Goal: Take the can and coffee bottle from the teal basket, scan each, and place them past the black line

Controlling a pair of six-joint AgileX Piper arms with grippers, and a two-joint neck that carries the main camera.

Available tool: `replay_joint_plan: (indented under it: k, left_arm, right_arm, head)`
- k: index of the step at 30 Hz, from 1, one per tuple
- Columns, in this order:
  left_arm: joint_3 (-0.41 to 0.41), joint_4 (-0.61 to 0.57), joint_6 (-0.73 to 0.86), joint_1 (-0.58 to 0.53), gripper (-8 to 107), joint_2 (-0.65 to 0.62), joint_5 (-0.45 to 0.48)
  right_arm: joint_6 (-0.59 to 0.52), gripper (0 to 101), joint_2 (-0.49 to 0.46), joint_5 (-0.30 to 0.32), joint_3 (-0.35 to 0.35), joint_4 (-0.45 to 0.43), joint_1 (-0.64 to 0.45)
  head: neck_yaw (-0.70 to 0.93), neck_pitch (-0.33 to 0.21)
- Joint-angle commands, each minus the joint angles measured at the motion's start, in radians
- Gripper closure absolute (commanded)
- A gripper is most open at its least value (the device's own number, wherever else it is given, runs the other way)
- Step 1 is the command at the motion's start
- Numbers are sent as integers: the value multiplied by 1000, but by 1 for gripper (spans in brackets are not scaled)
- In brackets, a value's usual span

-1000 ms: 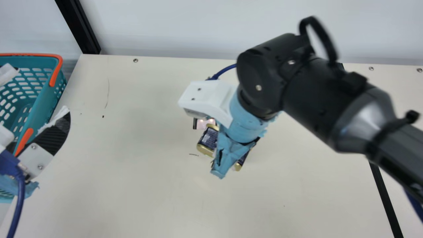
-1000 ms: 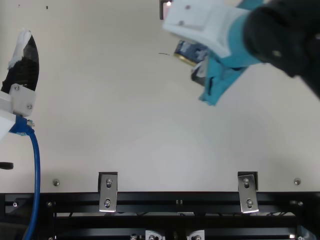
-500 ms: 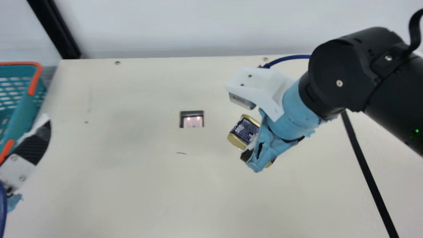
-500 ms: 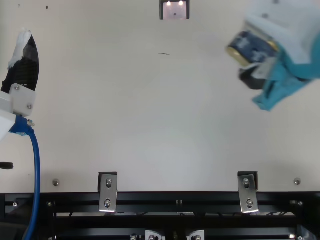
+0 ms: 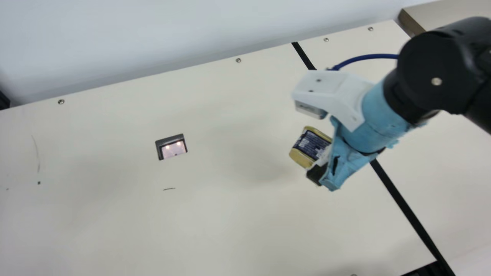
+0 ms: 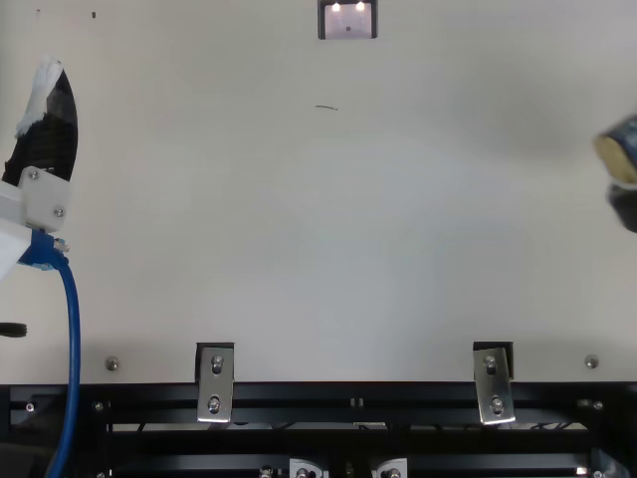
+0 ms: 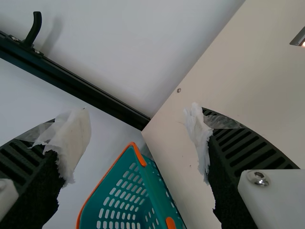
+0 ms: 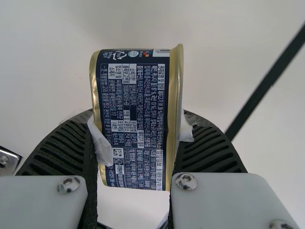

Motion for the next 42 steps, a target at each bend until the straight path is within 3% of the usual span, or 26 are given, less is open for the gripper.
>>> replay_joint_plan:
  k: [1,5,12,24,32,42]
  left_arm:
    - [0,0,0,0,9,0,0]
    - [0,0,0,0,9,0,0]
    - [0,0,0,0,9,0,0]
    - [0,0,0,0,9,0,0]
    - [0,0,0,0,9,0,0]
    - [0,0,0,0,9,0,0]
  right_arm:
    - [-28,101,-46,14,25,2,-111]
    - [-92,101,-102,40,57,8,-263]
    - [-234,101,-138,47,81,31,-541]
    - [-515,101,16,20,14,63,-948]
    - [-618,101,116,-16,-31,78,-1069]
    - [-649,101,202,-114,-33,130,-1062]
  head:
    - [-47,-43]
    - [-127,-58]
    - [-127,-58]
    - [-127,-58]
    - [-127,-58]
    - [-127,-58]
